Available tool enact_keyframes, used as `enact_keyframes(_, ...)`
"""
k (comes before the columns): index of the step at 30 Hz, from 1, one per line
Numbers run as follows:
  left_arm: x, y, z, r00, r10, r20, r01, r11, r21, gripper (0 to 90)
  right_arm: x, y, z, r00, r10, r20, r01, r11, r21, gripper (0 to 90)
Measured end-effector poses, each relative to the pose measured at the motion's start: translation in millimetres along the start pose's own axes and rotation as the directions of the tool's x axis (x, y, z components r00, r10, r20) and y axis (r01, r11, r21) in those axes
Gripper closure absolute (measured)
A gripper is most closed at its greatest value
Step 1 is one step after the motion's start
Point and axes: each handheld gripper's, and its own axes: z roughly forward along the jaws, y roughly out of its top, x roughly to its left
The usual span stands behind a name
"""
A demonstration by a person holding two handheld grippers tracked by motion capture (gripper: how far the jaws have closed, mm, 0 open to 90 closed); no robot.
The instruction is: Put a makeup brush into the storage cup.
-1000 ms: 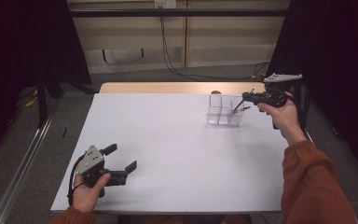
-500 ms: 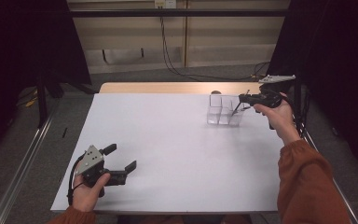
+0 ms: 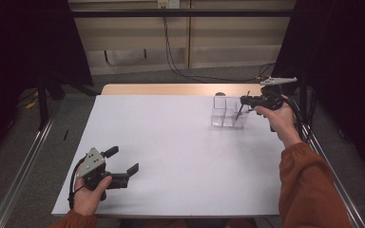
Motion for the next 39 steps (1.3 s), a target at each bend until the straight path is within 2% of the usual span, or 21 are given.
enact_keyframes(5, 0.1, -0.1, -0.1, 1.0, -0.003, 0.0, 0.003, 1.0, 0.0, 2.6, -0.8, -1.9, -1.6, 0.9999, 0.012, 0.009, -0.012, 1.0, -0.005, 77.9)
enact_keyframes(14, 0.9, 0.1, -0.5, 1.0, 0.001, -0.003, -0.001, 1.0, 0.001, 2.6, 0.1, -8.0, -7.2, 0.9995, 0.022, 0.023, -0.02, 0.996, -0.085, 61.3)
enact_keyframes(17, 1.2, 0.1, -0.3, 1.0, -0.002, -0.005, 0.002, 1.0, -0.001, 2.6, 1.8, -10.2, -10.5, 0.9993, 0.02, 0.031, -0.017, 0.994, -0.112, 49.7)
enact_keyframes(21, 1.8, 0.3, 0.1, 1.0, -0.004, -0.005, 0.004, 1.0, -0.001, 2.6, 4.1, -13.2, -13.3, 0.9994, 0.011, 0.031, -0.006, 0.99, -0.139, 39.9)
enact_keyframes(25, 2.5, 0.6, -0.1, 0.9999, -0.009, -0.01, 0.009, 0.9999, -0.004, 2.6, 4.7, -19.5, -13.9, 0.9992, 0.028, 0.029, -0.023, 0.988, -0.154, 28.6)
enact_keyframes(31, 5.6, 1.1, 4.2, 0.9997, -0.02, -0.01, 0.02, 0.9998, 0.0, 2.6, 8.1, -24.7, -17.7, 0.9992, 0.025, 0.03, -0.019, 0.983, -0.183, 12.8)
enact_keyframes(33, 6.4, 0.5, 4.4, 0.9996, -0.028, -0.01, 0.028, 0.9996, 0.002, 2.6, 8.3, -26.1, -18.6, 0.9986, 0.033, 0.041, -0.024, 0.981, -0.192, 8.8)
enact_keyframes(35, 7.5, 0.5, 3.9, 0.9995, -0.028, -0.013, 0.028, 0.9996, -0.001, 2.6, 7.6, -28.3, -19.4, 0.9975, 0.061, 0.037, -0.052, 0.978, -0.203, 6.3)
enact_keyframes(37, 8.1, 0.5, 3.4, 0.9993, -0.032, -0.017, 0.032, 0.9995, -0.003, 2.6, 7.0, -30.6, -19.4, 0.9972, 0.066, 0.035, -0.058, 0.978, -0.202, 2.2)
enact_keyframes(39, 8.3, 0.4, 3.1, 0.9993, -0.033, -0.017, 0.033, 0.9994, -0.003, 2.6, 6.7, -32.8, -20.1, 0.9971, 0.072, 0.023, -0.065, 0.973, -0.221, 1.9)
